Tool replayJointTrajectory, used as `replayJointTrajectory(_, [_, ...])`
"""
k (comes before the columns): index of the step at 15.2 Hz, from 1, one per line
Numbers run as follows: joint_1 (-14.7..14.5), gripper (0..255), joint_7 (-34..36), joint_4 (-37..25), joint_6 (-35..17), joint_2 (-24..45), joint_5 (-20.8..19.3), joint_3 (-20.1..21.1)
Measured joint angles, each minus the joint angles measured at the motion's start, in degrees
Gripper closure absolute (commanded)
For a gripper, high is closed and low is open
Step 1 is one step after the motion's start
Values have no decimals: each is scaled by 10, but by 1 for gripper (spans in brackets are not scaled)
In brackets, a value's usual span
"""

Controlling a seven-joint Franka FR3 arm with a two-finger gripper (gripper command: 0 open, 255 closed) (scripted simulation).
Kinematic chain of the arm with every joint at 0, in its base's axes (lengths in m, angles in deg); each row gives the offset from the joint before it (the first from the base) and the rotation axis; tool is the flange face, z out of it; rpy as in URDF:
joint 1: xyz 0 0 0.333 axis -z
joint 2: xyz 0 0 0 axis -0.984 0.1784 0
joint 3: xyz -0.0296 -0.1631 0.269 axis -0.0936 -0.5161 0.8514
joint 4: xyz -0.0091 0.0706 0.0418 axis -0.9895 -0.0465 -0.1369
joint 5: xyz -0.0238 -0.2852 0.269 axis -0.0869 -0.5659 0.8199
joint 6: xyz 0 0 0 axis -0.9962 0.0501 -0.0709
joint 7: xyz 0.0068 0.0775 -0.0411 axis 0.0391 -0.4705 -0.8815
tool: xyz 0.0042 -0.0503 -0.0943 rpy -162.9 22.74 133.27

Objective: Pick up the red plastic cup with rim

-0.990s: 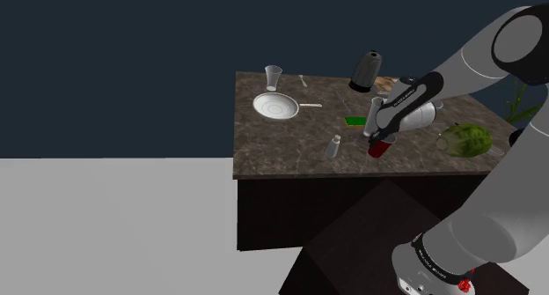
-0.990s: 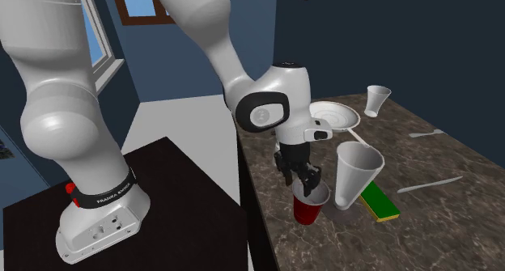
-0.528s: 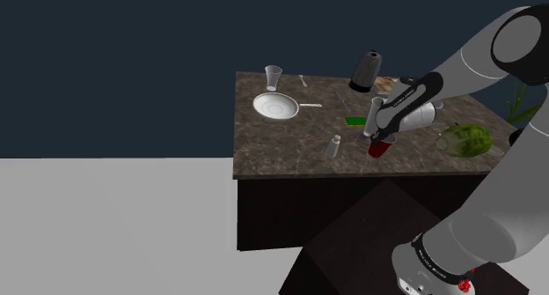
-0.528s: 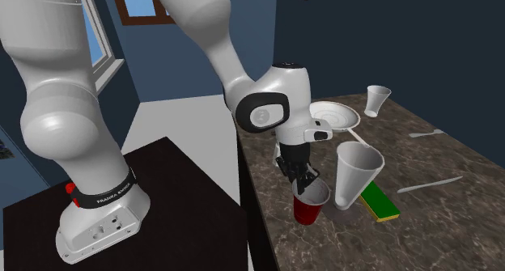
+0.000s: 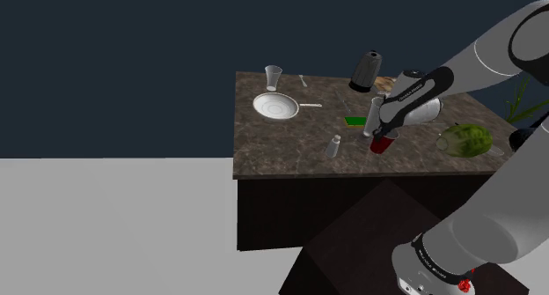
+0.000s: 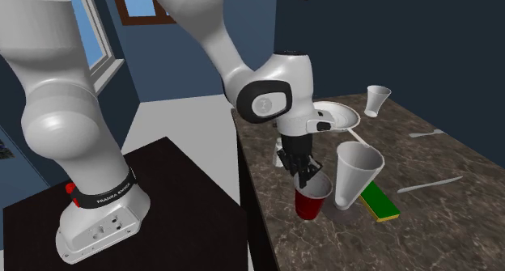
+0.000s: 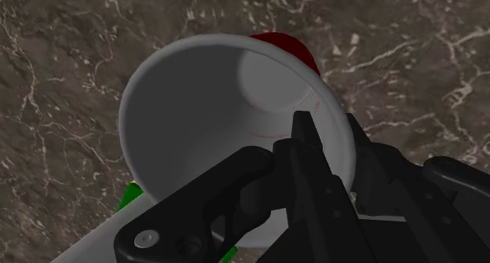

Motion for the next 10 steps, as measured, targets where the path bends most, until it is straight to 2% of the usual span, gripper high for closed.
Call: replayJointTrajectory(10, [-9,255,23,-7,86,-84,-48,-11])
